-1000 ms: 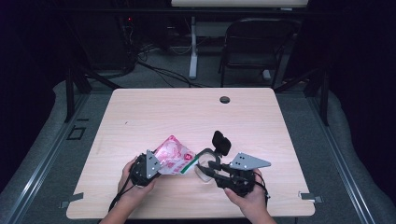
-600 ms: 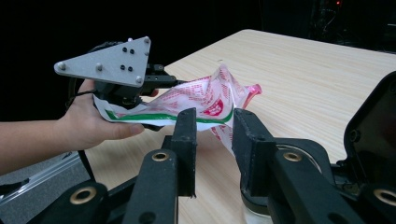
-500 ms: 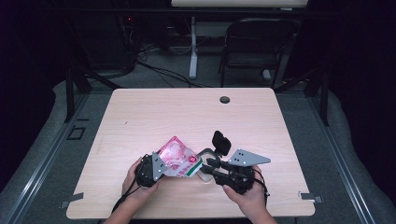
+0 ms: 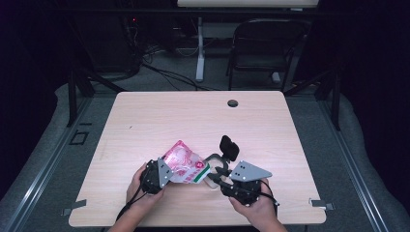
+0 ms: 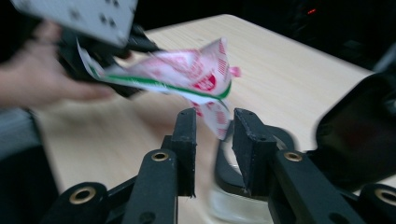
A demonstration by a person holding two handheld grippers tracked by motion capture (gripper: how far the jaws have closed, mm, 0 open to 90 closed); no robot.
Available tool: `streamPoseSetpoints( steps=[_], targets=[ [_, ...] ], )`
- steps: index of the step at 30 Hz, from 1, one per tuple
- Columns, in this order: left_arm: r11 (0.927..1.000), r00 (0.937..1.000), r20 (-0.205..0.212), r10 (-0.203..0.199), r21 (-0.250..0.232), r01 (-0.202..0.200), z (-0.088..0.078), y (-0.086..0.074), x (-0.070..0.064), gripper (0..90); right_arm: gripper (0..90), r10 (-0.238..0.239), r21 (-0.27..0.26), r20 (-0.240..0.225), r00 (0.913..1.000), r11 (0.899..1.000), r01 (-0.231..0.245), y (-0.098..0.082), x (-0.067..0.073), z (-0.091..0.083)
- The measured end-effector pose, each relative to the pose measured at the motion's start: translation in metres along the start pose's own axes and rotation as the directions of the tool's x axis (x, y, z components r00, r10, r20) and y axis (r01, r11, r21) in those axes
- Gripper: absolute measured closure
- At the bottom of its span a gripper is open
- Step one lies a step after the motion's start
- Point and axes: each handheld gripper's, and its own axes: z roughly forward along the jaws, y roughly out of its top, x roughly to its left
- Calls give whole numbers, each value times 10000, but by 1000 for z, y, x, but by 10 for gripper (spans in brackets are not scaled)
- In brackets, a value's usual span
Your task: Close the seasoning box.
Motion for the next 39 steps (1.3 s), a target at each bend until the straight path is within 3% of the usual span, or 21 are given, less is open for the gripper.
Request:
streamPoseSetpoints(
  steps=[1,2,3,4,5,6,8,10,12,13,17,20,24,27,28,32,33,34,36,39],
  targets=[
    [10000,10000,21,5,35,-5,0,0,0,582,695,-1207,269,505,9914,9925,1195,0,8,2],
    [9999,9999,-24,124,33,-124,0,1,-1,582,695,-1571,335,540,9861,9873,1554,-1,11,3],
    [9999,9999,-24,124,33,-124,0,1,-1,582,695,-1571,335,540,9861,9873,1554,-1,11,3],
    [9998,9998,-94,172,40,-172,0,1,-1,582,695,-2055,417,725,9760,9783,2029,-1,15,4],
    [9997,9996,-131,242,42,-242,0,1,-1,582,697,-3041,544,1251,9444,9525,2995,-3,22,7],
    [9996,9994,-153,296,44,-295,0,1,-2,582,697,-3041,544,1251,9444,9525,2995,-3,22,7],
    [9996,9994,-179,283,44,-282,0,1,-2,582,698,-3713,616,1597,9147,9285,3662,-5,27,8],
    [9992,9990,-223,385,82,-383,0,2,-2,582,703,-4434,689,1951,8748,8960,4387,-6,32,9],
    [9991,9988,-238,427,79,-425,0,3,-3,582,701,-4747,788,2027,8565,8797,4689,-6,33,10],
    [9982,9978,-314,586,124,-582,-1,3,-3,582,698,-5082,921,2041,8367,8609,5004,-6,35,12],
    [9968,9957,-478,792,155,-785,0,5,-4,583,693,-5178,890,1912,8338,8552,5107,-6,36,13],
    [9959,9944,-549,900,162,-892,0,7,-4,583,714,-5384,944,1826,8227,8425,5304,-5,36,14],
    [9949,9923,-716,1007,76,-1005,-1,9,-5,584,793,-5302,1148,1813,8282,8478,5177,-4,33,15],
    [9949,9927,-666,1010,92,-1006,-1,9,-4,586,864,-4914,1069,1757,8530,8709,4797,-5,28,17],
    [9952,9926,-713,983,73,-981,-1,9,-5,586,864,-4914,1069,1757,8530,8709,4797,-5,28,17],
    [9955,9923,-810,938,-15,-942,-1,11,-5,590,900,-4625,1083,1739,8694,8865,4499,-5,24,18],
    [9957,9923,-840,912,-55,-920,-2,11,-5,590,900,-4625,1083,1739,8694,8865,4499,-5,24,18],
    [9954,9910,-954,940,-109,-955,-2,13,-5,591,900,-4459,1034,1707,8787,8949,4340,-4,21,18],
    [9955,9910,-973,919,-139,-936,-3,13,-4,591,900,-4365,996,1737,8828,8996,4252,-4,20,19],
    [9935,9870,-1182,1088,-195,-1119,-3,15,-6,594,900,-4168,942,1773,8915,9089,4062,-2,15,19]
  ],
)
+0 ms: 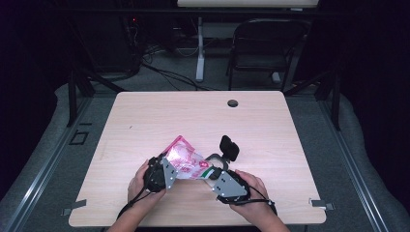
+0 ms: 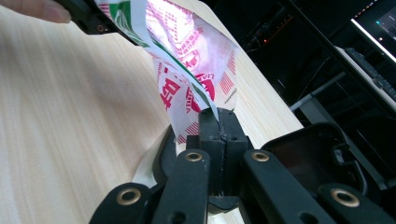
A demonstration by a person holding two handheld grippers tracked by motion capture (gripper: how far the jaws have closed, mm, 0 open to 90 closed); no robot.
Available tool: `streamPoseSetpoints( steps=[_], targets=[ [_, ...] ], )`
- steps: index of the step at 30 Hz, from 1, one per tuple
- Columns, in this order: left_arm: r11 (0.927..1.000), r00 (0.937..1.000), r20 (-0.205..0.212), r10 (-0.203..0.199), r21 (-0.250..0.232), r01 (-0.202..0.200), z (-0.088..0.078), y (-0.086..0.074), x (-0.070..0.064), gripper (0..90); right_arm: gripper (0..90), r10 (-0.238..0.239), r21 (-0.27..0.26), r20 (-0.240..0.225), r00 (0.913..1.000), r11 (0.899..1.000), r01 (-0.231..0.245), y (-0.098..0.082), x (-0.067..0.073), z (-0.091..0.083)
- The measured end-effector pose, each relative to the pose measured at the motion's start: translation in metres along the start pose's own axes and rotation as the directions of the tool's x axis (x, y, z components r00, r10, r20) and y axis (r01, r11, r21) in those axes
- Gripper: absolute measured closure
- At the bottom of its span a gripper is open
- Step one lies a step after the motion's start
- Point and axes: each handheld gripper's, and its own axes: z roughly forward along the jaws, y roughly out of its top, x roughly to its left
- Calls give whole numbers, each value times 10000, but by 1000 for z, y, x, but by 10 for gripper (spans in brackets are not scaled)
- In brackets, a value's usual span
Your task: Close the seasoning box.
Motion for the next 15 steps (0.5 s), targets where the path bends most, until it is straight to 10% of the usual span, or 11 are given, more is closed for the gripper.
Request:
streamPoseSetpoints(
  steps=[15],
  targets=[
    [9960,9935,-744,863,-175,-878,-3,8,-3,602,900,435,4,257,9987,9991,-435,-7,-6,4]
  ],
)
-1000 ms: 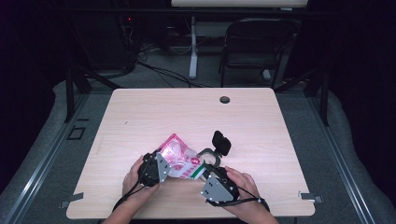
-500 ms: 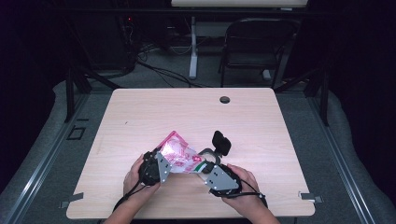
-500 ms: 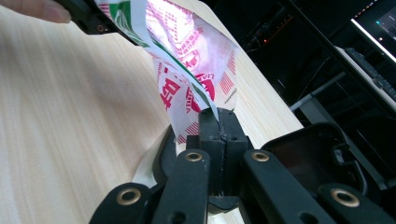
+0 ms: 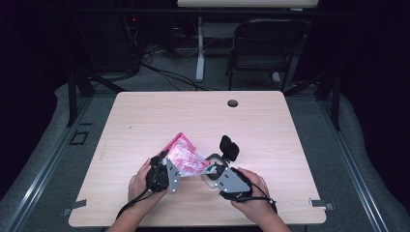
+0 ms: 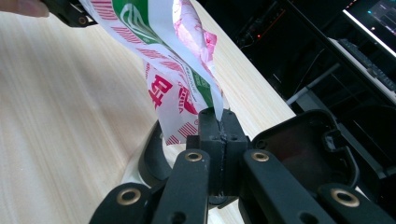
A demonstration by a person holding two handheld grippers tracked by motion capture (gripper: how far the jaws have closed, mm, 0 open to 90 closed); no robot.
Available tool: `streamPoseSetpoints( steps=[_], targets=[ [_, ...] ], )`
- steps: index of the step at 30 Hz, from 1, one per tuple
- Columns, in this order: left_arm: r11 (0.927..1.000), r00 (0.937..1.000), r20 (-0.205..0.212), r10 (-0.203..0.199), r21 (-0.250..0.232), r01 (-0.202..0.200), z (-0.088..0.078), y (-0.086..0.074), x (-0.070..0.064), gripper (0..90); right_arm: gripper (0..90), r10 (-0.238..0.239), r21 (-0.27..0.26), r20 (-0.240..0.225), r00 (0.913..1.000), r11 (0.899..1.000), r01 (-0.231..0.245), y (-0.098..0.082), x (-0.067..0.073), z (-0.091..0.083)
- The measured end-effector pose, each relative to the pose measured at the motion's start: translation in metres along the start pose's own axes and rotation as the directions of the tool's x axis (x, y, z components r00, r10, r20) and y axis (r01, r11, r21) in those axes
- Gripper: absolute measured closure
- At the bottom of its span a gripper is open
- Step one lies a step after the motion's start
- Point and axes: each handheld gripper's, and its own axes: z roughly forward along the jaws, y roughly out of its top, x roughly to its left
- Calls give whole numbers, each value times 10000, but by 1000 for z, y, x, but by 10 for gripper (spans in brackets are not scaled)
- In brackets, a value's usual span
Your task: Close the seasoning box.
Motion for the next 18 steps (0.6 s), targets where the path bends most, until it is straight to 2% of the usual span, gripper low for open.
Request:
streamPoseSetpoints(
  steps=[4,12,18],
  targets=[
    [9999,9999,-144,8,-109,-10,1,1,0,603,900,108,-16,9,9999,9999,-108,-1,-2,1],
    [9983,9967,-577,564,-139,-573,0,6,-3,605,900,270,47,29,9996,9996,-270,-7,-2,2],
    [9973,9951,-694,711,-156,-724,0,9,-7,606,900,476,64,77,9988,9988,-477,-12,-5,3]
  ],
)
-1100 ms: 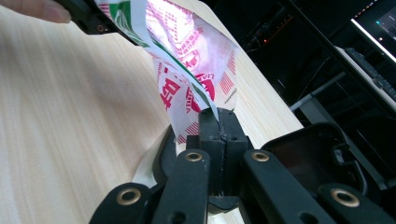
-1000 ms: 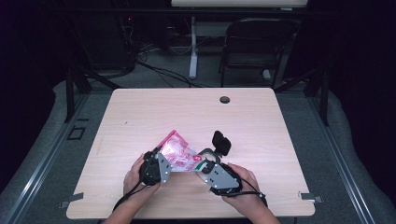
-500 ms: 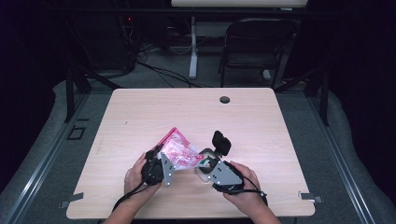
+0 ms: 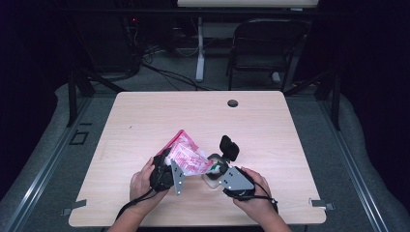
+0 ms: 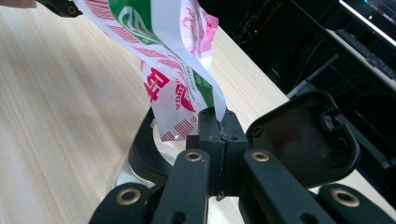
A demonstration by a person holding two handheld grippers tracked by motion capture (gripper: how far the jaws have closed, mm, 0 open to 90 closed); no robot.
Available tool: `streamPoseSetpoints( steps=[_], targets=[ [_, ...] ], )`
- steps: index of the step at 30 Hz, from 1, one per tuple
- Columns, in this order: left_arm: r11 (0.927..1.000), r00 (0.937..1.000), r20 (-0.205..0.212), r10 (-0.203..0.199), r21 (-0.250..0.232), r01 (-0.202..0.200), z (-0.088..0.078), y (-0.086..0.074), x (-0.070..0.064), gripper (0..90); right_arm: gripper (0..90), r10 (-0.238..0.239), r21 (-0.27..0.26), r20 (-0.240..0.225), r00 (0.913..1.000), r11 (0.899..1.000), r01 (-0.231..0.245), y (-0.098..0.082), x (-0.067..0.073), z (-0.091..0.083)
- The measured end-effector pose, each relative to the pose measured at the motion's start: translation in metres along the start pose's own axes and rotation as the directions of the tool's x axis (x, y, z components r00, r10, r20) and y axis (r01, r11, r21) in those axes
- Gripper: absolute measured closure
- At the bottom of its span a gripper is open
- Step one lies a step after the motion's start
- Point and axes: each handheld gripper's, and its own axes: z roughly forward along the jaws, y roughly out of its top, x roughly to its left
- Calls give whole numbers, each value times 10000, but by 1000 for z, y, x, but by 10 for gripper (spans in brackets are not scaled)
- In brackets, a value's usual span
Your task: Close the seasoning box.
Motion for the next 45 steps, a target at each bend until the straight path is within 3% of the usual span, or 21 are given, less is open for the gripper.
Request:
streamPoseSetpoints(
  steps=[12,24,32,34,41,44,45],
  targets=[
    [9997,9991,-337,260,-22,-261,4,4,-2,608,900,274,57,52,9996,9996,-274,-5,-4,3],
    [9967,9956,-468,806,123,-801,7,5,-3,611,900,401,114,10,9992,9991,-401,-9,-4,5],
    [9920,9897,-666,1266,100,-1262,8,7,-3,612,900,505,184,2,9987,9986,-505,-12,-3,8],
    [9878,9846,-797,1556,212,-1544,7,8,-2,613,900,519,199,37,9986,9985,-519,-13,-3,8],
    [9795,9725,-1169,2014,145,-2011,6,12,-4,614,900,570,246,73,9983,9981,-571,-15,-4,8],
    [9783,9712,-1187,2068,151,-2065,6,12,-5,615,900,562,248,50,9984,9981,-564,-16,-4,8],
    [9801,9739,-1105,1983,206,-1973,5,12,-6,615,900,561,257,32,9984,9981,-562,-16,-4,8]
  ],
)
